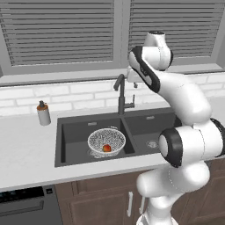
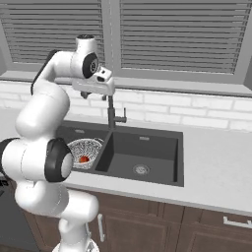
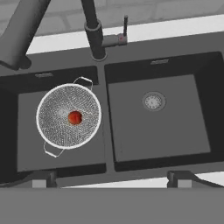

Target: Put the colander in the sink, put the apple in the colander, and turn on the sink faucet and pour water over the colander.

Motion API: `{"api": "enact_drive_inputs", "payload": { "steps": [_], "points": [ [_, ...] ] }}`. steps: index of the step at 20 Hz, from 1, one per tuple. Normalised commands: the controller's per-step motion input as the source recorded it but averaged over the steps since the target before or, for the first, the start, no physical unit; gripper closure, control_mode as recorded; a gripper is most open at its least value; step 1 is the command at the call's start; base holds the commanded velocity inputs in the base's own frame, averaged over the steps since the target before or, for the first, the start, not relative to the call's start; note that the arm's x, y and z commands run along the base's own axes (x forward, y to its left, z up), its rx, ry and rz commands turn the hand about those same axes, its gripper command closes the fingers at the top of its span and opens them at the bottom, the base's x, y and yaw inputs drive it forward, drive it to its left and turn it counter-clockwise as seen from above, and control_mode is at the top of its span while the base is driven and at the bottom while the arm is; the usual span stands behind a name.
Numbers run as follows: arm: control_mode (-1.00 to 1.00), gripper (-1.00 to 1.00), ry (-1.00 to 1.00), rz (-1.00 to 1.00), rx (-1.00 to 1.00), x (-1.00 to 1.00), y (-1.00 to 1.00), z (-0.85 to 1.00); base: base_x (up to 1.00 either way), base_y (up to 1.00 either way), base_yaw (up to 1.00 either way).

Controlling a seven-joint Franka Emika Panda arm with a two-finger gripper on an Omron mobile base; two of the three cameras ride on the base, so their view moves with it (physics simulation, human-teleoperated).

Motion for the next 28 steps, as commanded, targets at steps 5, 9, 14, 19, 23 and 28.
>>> {"api": "enact_drive_inputs", "payload": {
  "steps": [5, 9, 14, 19, 23, 28],
  "points": [
    [-1.00, -1.00, -0.07, 0.00, 0.00, -0.29, -0.42, -0.61, 0.00, 0.00, 0.00],
    [-1.00, -1.00, -0.11, 0.00, 0.00, -0.09, -0.31, -0.60, 0.00, 0.00, 0.00],
    [-1.00, -1.00, -0.13, 0.00, 0.00, 0.00, -0.26, -0.48, 0.00, 0.00, 0.00],
    [-1.00, -1.00, -0.15, 0.01, 0.00, 0.07, -0.23, -0.45, 0.00, 0.00, 0.00],
    [-1.00, -1.00, -0.14, 0.03, 0.00, 0.13, -0.13, -0.44, 0.00, 0.00, 0.00],
    [-1.00, -1.00, -0.13, 0.04, 0.00, 0.25, -0.12, -0.33, 0.00, 0.00, 0.00]
  ]
}}
